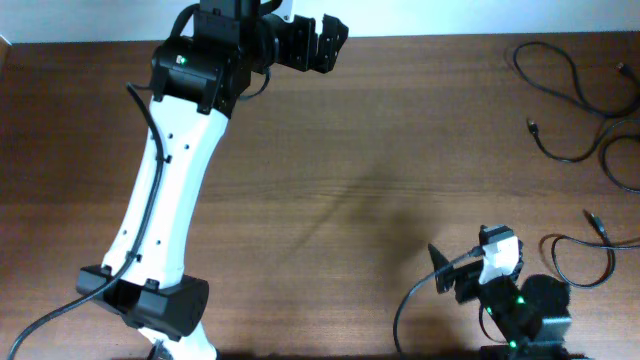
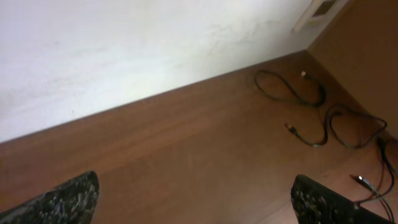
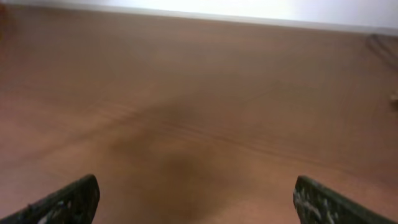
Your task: Untangle cables
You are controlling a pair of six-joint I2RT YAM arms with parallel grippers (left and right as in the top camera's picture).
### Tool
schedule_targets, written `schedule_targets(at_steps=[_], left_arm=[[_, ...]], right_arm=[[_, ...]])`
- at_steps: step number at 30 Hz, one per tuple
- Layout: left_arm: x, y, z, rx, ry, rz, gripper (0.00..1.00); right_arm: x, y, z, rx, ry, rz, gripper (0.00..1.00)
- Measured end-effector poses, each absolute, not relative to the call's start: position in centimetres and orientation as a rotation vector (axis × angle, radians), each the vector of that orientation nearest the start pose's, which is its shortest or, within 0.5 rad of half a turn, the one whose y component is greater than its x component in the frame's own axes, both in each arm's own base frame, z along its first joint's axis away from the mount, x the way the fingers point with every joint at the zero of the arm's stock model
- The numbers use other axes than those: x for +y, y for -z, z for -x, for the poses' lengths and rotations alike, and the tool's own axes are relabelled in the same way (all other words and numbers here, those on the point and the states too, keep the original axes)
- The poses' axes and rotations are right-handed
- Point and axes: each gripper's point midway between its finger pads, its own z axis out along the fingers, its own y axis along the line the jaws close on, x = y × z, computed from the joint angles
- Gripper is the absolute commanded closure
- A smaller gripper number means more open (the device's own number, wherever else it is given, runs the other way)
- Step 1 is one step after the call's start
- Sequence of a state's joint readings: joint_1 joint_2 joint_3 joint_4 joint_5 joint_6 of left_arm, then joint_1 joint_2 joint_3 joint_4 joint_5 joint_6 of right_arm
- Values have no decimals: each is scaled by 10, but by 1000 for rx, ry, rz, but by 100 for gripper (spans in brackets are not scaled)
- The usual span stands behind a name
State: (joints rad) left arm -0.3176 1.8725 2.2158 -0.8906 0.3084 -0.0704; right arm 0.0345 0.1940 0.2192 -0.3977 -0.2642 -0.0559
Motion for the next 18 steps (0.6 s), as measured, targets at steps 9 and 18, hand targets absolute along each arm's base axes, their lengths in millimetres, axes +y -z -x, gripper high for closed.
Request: schedule_targets(at_steps=[9, 18], left_arm=[[-209, -389, -468, 2068, 555, -447, 1], [-208, -390, -469, 2053, 523, -486, 1]], right_arm=[[35, -104, -238, 1988, -157, 161, 1], [37, -97, -237, 1987, -166, 175, 1]])
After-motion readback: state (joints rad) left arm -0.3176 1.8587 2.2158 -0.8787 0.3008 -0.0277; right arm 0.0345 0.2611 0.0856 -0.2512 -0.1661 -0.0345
